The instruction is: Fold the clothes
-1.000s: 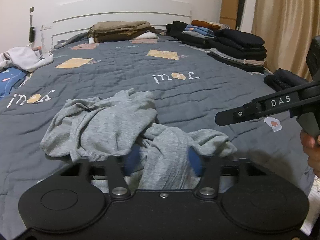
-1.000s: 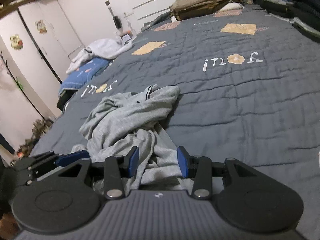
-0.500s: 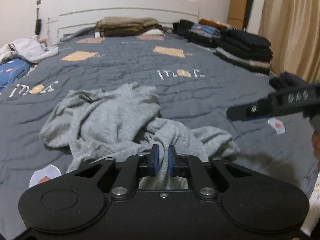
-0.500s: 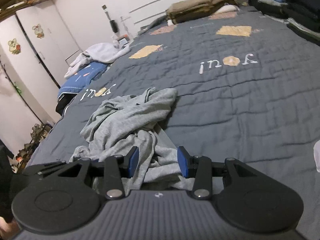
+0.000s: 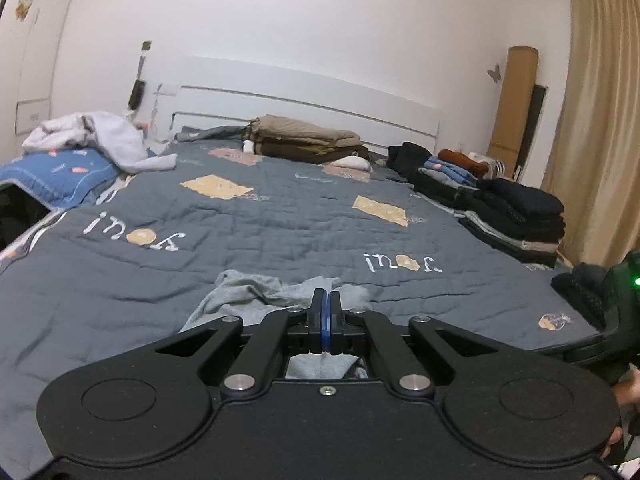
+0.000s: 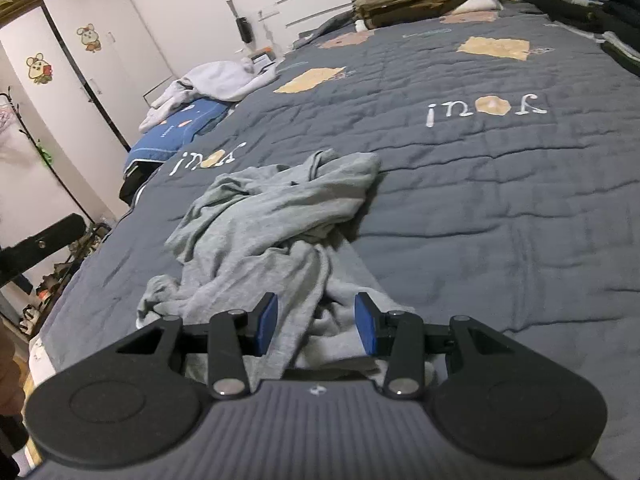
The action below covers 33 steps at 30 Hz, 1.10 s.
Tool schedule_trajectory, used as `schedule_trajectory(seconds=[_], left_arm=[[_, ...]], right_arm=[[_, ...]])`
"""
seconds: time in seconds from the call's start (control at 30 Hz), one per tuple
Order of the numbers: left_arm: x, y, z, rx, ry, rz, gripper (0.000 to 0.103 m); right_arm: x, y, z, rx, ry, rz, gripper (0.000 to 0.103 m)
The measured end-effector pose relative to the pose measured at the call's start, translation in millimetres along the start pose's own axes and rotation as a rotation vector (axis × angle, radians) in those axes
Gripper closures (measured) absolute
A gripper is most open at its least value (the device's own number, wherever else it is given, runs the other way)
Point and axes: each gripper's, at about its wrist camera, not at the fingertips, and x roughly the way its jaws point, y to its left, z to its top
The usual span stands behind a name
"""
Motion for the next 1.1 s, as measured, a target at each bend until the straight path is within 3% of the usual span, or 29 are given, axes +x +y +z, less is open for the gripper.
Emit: schedule_trajectory(seconds=[0.17, 0.2, 0.27, 0.3, 0.47, 0.57, 0.67, 0.7, 0.8, 0.83, 1.1], left_arm=[[17.2, 4.1, -17.6, 0.034, 0.11, 0.038, 0.1], [20.3, 2.9, -18.8, 0.048, 0.13, 0.026, 0.094], [18.8, 0.6, -23.3, 0.074, 0.133, 0.009, 0.07], [16.5, -0.7, -25.6, 0.088, 0.122, 0.005, 0.051], [8.5, 0.7, -31.5, 0.112, 0.107, 0.008, 0.049], [6.1, 7.8, -30.3, 0.092, 0.109, 0.039, 0.049], [2.3, 15.1, -28.5, 0.073, 0.105, 0.054, 0.049], [0.7, 17.3, -28.3, 0.071, 0.103, 0.058, 0.049], [-1.2, 21.9, -27.2, 0.07, 0.103, 0.07, 0.049], [-1.5, 23.5, -26.9, 0.068, 0.104, 0.075, 0.049], [2.2, 21.9, -24.0, 0.065, 0.103, 0.052, 0.049]], right_arm=[[8.4, 1.9, 1.1, 0.078, 0.025, 0.086, 0.052], [11.1, 2.7, 1.6, 0.091, 0.032, 0.095, 0.049], [15.4, 5.2, 2.1, 0.119, 0.037, 0.114, 0.046], [17.6, 6.2, 2.6, 0.134, 0.037, 0.127, 0.043], [31.4, 21.8, 5.1, 0.163, 0.071, 0.152, 0.03], [39.5, 36.5, 2.8, 0.107, 0.074, 0.12, 0.023], [48.8, 47.9, -3.6, 0.043, 0.067, 0.068, 0.022], [51.1, 48.9, -6.3, 0.031, 0.059, 0.048, 0.029], [55.1, 42.9, -8.4, 0.044, 0.06, 0.004, 0.07], [52.5, 38.9, -7.2, 0.062, 0.054, 0.007, 0.076], [-10.6, 11.0, 14.9, 0.179, -0.12, 0.033, 0.088]])
